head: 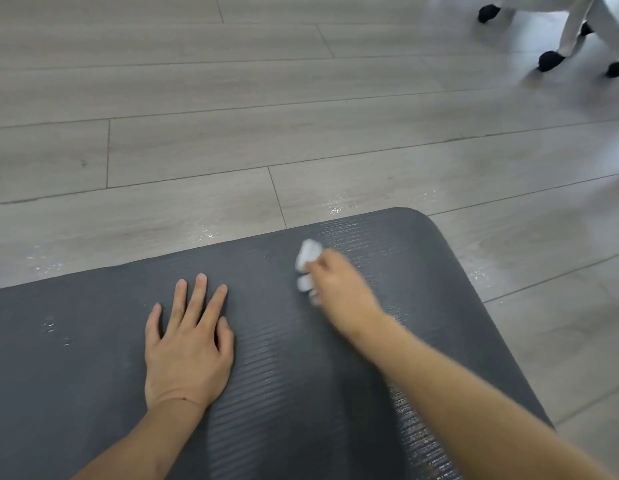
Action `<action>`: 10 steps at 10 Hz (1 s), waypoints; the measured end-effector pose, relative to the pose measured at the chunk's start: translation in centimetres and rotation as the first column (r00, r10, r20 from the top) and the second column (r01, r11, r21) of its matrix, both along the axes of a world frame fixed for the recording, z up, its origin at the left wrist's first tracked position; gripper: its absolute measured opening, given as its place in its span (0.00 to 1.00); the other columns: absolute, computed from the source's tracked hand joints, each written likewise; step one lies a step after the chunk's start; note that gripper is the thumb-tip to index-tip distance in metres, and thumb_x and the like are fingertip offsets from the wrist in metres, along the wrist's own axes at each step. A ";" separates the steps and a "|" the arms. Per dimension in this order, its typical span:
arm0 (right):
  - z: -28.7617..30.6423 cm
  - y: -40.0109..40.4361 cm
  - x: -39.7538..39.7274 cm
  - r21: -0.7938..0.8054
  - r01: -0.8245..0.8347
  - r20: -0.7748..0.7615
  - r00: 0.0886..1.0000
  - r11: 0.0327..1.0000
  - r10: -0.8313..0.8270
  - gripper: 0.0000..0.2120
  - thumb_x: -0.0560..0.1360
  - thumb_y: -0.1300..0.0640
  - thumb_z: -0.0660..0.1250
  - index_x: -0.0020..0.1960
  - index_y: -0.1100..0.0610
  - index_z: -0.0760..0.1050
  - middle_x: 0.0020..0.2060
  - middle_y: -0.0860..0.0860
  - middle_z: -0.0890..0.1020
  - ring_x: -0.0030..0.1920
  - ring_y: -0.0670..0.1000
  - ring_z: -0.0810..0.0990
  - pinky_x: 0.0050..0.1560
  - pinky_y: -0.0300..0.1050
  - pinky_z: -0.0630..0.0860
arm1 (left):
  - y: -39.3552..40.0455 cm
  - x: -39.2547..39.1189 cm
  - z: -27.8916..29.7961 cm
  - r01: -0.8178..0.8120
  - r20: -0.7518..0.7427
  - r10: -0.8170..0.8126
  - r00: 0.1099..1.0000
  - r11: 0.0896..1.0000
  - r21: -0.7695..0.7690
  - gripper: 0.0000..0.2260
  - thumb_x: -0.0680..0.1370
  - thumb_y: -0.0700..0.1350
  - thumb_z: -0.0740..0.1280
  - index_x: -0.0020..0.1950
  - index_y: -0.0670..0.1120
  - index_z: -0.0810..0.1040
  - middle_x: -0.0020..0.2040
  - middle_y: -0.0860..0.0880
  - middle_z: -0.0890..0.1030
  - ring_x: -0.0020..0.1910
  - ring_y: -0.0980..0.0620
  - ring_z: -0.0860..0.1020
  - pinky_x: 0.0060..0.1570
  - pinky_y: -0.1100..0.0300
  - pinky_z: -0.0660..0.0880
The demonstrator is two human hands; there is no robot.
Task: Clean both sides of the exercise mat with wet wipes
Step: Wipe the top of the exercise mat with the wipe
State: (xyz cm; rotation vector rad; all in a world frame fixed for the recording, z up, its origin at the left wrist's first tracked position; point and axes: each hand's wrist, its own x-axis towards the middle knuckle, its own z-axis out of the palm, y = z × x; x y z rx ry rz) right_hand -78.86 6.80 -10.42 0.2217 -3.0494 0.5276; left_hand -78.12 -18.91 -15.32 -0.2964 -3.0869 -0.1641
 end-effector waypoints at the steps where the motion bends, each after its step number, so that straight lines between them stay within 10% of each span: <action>1: 1.6 11.7 0.1 0.200 0.381 -0.052 0.924 0.903 -0.378 0.10 0.76 0.56 0.57 0.51 0.57 0.76 0.45 0.60 0.81 0.41 0.50 0.77 0.39 0.42 0.70 | 0.1 -0.1 -0.1 -0.004 -0.005 0.004 1.000 1.000 -0.005 0.26 0.84 0.56 0.47 0.81 0.56 0.66 0.83 0.53 0.59 0.83 0.50 0.54 0.80 0.42 0.53; 3: -0.9 4.6 0.5 0.012 0.554 0.013 0.832 0.832 -0.554 0.16 0.76 0.66 0.62 0.60 0.55 0.77 0.56 0.55 0.75 0.57 0.56 0.75 0.51 0.38 0.64 | 0.1 0.0 0.0 0.001 0.001 -0.001 1.000 1.000 -0.005 0.26 0.84 0.58 0.46 0.81 0.56 0.65 0.83 0.53 0.57 0.83 0.50 0.53 0.80 0.42 0.52; 5: -1.1 -2.3 0.7 -0.068 -0.057 -0.031 0.998 0.996 0.055 0.17 0.73 0.57 0.54 0.54 0.58 0.78 0.48 0.58 0.79 0.48 0.57 0.76 0.44 0.50 0.74 | 0.0 0.2 0.0 0.018 -0.004 -0.018 1.000 1.000 0.016 0.26 0.83 0.59 0.48 0.80 0.57 0.67 0.83 0.52 0.59 0.83 0.49 0.54 0.79 0.41 0.53; 6: 0.4 9.7 -1.8 0.152 0.389 -0.128 0.919 0.909 -0.372 0.09 0.74 0.54 0.59 0.46 0.56 0.76 0.40 0.53 0.84 0.36 0.48 0.77 0.40 0.48 0.71 | 0.1 0.1 -0.1 0.010 -0.021 -0.010 1.000 1.000 0.001 0.27 0.83 0.59 0.47 0.80 0.57 0.67 0.83 0.53 0.59 0.83 0.49 0.54 0.80 0.41 0.53; 7: 0.5 14.4 -3.8 0.089 0.721 -0.043 0.692 0.687 -0.721 0.09 0.75 0.62 0.63 0.53 0.57 0.78 0.51 0.55 0.80 0.46 0.53 0.72 0.46 0.45 0.65 | 0.2 0.0 -0.2 0.006 -0.026 -0.006 1.000 1.000 -0.003 0.26 0.83 0.59 0.47 0.80 0.57 0.67 0.83 0.53 0.59 0.83 0.49 0.55 0.79 0.41 0.54; 9: -2.0 -4.4 -6.1 0.009 0.035 0.018 0.999 0.999 -0.035 0.14 0.75 0.68 0.65 0.60 0.60 0.78 0.53 0.60 0.76 0.52 0.61 0.75 0.50 0.49 0.72 | 0.1 0.1 -0.1 0.007 -0.028 -0.007 1.000 1.000 0.014 0.26 0.83 0.59 0.48 0.80 0.56 0.67 0.82 0.53 0.58 0.83 0.50 0.54 0.80 0.42 0.53; 10: -2.1 -0.7 -6.8 0.019 0.067 -0.019 0.998 0.998 -0.066 0.09 0.77 0.55 0.64 0.56 0.52 0.78 0.51 0.53 0.79 0.52 0.56 0.77 0.48 0.48 0.73 | 0.0 0.2 -0.2 0.008 -0.036 -0.007 0.999 1.000 0.010 0.26 0.83 0.59 0.49 0.80 0.56 0.67 0.82 0.53 0.58 0.83 0.51 0.54 0.80 0.42 0.53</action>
